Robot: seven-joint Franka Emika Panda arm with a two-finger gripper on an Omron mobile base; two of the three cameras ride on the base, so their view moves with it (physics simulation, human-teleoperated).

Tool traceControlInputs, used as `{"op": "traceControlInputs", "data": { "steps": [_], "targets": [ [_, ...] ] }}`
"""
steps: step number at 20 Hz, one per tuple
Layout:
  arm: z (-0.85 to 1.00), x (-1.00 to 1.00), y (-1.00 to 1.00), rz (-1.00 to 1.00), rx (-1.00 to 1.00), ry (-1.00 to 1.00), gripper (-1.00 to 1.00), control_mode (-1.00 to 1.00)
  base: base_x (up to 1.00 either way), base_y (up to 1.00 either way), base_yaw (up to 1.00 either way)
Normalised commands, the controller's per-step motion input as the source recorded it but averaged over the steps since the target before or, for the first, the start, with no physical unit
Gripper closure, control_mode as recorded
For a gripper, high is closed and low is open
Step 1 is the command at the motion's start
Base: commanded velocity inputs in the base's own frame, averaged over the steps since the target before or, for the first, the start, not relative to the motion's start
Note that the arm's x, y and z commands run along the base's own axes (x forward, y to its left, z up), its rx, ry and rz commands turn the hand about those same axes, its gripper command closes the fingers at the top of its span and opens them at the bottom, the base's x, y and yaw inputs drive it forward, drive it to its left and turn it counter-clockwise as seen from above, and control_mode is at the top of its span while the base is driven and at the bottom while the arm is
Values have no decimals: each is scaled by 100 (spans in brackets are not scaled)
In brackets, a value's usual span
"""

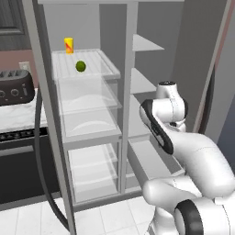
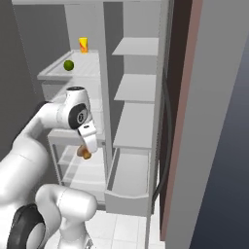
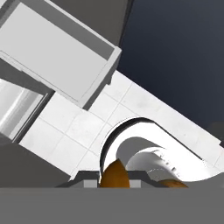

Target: Take the mushroom and lime from the fridge shelf and place them in the freezer drawer to begin freezing them.

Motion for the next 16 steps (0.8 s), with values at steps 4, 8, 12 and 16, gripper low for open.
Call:
{"op": "traceControlInputs", "data": {
  "steps": [4,8,12,16],
  "targets": [
    [-21,27,-20,-5,0,10,100,-100,0,0,0],
    [-21,33,-12,-5,0,10,100,-100,0,0,0],
    [-19,27,-18,-5,0,8,100,-100,0,0,0],
    [-30,17,-11,-6,0,4,100,-100,0,0,0]
  ]
}}
